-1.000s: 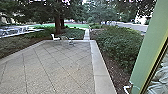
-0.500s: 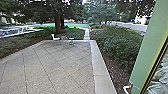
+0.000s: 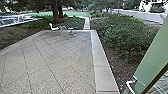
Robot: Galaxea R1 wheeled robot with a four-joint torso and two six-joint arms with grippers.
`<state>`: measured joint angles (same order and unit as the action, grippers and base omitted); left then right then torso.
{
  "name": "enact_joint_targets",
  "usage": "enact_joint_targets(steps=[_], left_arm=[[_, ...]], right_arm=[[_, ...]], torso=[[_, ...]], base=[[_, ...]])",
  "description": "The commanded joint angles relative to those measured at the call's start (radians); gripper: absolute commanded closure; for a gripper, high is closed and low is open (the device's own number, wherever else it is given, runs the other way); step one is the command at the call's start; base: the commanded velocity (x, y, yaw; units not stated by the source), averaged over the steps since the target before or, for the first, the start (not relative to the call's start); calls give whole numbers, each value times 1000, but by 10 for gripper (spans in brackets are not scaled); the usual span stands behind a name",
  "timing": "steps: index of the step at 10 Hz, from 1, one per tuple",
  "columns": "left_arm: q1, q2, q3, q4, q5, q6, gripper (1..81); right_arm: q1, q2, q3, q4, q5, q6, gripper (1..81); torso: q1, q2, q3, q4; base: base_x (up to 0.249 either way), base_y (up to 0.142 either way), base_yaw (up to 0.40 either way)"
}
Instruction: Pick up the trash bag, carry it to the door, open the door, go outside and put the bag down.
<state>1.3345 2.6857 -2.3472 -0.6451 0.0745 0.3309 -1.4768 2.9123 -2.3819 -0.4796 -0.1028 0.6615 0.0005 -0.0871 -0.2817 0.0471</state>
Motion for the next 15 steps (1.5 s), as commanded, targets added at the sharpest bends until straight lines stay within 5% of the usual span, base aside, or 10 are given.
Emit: enact_joint_targets(steps=[1, 4, 5, 7, 9, 10, 11, 12, 15], left_arm=[[-103, -64, 8, -84, 87, -4, 811], [-207, -104, 5, -156, 140, -4, 811], [-240, -116, 5, -168, 142, -6, 811], [-312, -145, -12, -208, 194, -4, 811], [-355, -142, -44, -225, 220, -4, 811], [-370, -138, -60, -226, 220, -6, 811], [-395, -133, -81, -234, 220, -6, 811], [-421, -138, -96, -257, 220, -6, 811], [-496, -119, -155, -300, 219, -6, 811]], right_arm=[[31, 4, 20, 3, -52, -3, 10], [42, 13, 18, 4, -61, 0, 10], [45, 17, 18, 3, -61, -2, 10], [45, 23, 18, -2, -63, -3, 10], [45, 24, 18, -4, -63, -3, 10], [46, 24, 17, -5, -63, -3, 10], [46, 24, 20, -7, -64, -3, 10], [45, 26, 20, -10, -66, -3, 10], [45, 27, 18, -10, -68, -5, 10]], torso=[[0, 0, -42, 0], [1, 1, -60, 0], [1, 1, -65, 73], [1, 1, -121, 101], [1, 1, -160, 156], [1, 2, -160, 109], [1, 2, -148, 133], [2, 2, -163, 144], [2, 3, -171, 148]], base=[[0, 0, 0], [0, 0, 0], [0, 0, 0], [0, 0, 0], [0, 0, 0], [0, 0, 0], [0, 0, 0], [0, 0, 0], [0, 0, 0]])
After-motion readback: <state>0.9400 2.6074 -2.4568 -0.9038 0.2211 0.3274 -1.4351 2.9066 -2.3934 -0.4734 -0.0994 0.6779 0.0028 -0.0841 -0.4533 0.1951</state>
